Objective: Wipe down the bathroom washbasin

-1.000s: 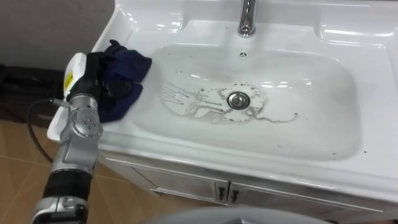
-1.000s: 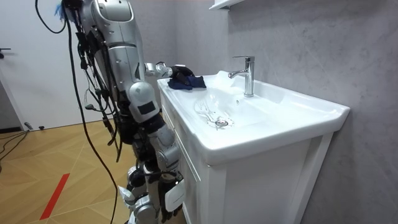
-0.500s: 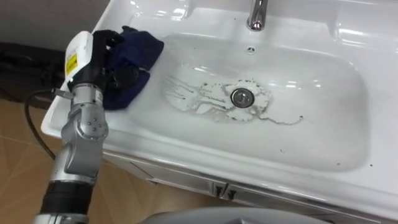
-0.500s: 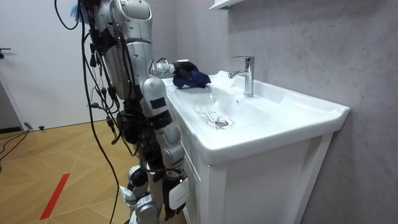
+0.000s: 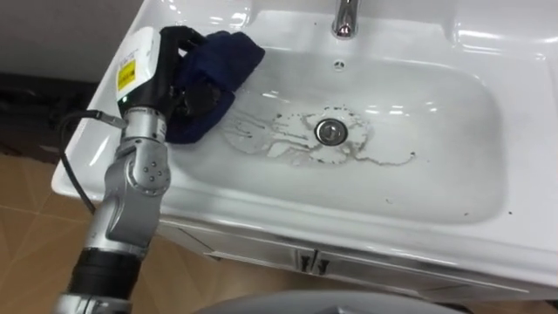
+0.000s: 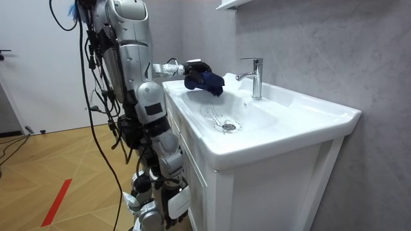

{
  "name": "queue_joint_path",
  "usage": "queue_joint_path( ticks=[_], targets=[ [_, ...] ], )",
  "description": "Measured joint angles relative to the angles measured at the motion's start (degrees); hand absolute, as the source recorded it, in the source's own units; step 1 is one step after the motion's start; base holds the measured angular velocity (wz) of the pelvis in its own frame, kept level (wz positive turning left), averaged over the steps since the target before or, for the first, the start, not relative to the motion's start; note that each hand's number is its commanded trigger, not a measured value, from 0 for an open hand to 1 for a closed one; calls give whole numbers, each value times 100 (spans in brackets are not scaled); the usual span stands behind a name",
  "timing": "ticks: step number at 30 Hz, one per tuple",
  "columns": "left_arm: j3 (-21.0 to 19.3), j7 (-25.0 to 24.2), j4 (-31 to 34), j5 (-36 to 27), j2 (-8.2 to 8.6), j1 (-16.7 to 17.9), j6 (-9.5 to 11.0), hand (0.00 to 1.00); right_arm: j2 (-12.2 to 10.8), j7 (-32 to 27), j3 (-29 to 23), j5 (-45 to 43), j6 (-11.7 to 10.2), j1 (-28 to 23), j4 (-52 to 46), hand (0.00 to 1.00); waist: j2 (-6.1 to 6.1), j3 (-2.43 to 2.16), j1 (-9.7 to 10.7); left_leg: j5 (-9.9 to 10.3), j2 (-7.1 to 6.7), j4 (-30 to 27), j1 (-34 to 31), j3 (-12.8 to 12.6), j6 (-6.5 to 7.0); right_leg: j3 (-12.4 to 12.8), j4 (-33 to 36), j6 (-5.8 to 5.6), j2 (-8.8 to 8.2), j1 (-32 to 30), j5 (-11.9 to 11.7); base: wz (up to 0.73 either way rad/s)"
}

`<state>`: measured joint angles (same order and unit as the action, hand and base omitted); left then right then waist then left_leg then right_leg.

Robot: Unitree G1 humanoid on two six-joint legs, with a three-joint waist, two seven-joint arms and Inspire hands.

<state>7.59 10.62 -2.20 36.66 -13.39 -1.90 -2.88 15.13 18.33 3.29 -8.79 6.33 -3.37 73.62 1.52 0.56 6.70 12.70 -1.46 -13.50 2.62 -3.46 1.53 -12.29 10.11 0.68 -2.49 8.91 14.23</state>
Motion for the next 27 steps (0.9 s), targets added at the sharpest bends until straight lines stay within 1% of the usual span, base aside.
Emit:
queue_joint_path(
  ticks=[1,3,5,6,9,10,11,12,14,16,18,20,23,27],
  targets=[
    [34,0,-2,1,0,-13,27,100,12,9,1,1,0,1,4,0,26,10,0,0,10,-3,-6,-47,0,29,42,1,2,-22,0,-13],
    [91,-2,-10,59,0,-12,34,100,3,24,7,29,1,-54,6,0,44,1,-25,0,31,-1,-7,-105,0,113,81,4,29,-77,-2,-18],
    [122,-2,-35,70,0,-12,32,100,-16,68,7,63,18,-79,12,0,49,-2,-19,0,39,5,-12,-121,0,133,82,13,55,-85,-7,-8],
    [182,-4,-94,136,-1,-12,32,100,-25,95,8,102,72,-74,11,0,49,-2,-21,0,44,8,-9,-138,0,146,84,16,57,-86,-9,-6],
    [337,-78,-374,173,-1,-12,17,100,-19,122,58,150,130,-54,8,0,39,-2,-32,-1,57,0,-3,-220,0,202,87,16,57,-101,-8,-8],
    [361,-128,-420,177,-2,-12,-2,100,-19,123,59,150,130,-54,6,0,40,-2,-29,-1,58,-5,-5,-227,0,206,79,16,57,-105,-8,-5],
    [418,-195,-521,188,-3,-11,-56,100,-19,125,56,151,129,-54,7,0,15,13,-16,-1,56,-14,-8,-226,0,203,61,16,57,-115,-8,0],
    [433,-232,-589,213,-3,-12,-59,100,-22,126,55,151,129,-53,7,0,4,19,-6,-1,55,-14,-8,-227,0,204,59,16,57,-116,-8,0],
    [474,-334,-852,495,-3,-12,-109,100,-34,126,56,154,127,-24,8,0,10,14,90,-1,52,-23,-11,-229,0,206,50,16,55,-116,-8,0],
    [526,-413,-966,726,-3,-12,-177,100,-40,126,56,160,126,-20,7,0,-1,18,104,-2,57,-24,-13,-255,0,219,50,16,55,-127,-8,-5],
    [641,-529,-1091,1123,-23,-13,-210,100,-42,123,58,167,132,-10,-6,0,-16,12,105,-1,56,-26,-20,-263,0,233,58,16,56,-143,-8,-5],
    [654,-651,-1160,1307,-48,-15,-225,100,-52,111,59,165,141,14,-7,0,-17,5,108,-1,56,-20,-23,-259,0,253,61,16,62,-152,-9,-3],
    [652,-702,-1358,1307,-86,-44,-301,100,-54,37,51,175,216,5,-8,0,-13,-1,120,-1,66,-20,-9,-259,0,264,71,20,71,-134,-11,-1],
    [660,-763,-1640,1306,-80,-206,-297,100,-73,-34,51,174,255,20,-12,0,10,-16,127,-1,68,-23,-1,-273,-1,264,80,30,84,-99,-17,0]
  ],
)
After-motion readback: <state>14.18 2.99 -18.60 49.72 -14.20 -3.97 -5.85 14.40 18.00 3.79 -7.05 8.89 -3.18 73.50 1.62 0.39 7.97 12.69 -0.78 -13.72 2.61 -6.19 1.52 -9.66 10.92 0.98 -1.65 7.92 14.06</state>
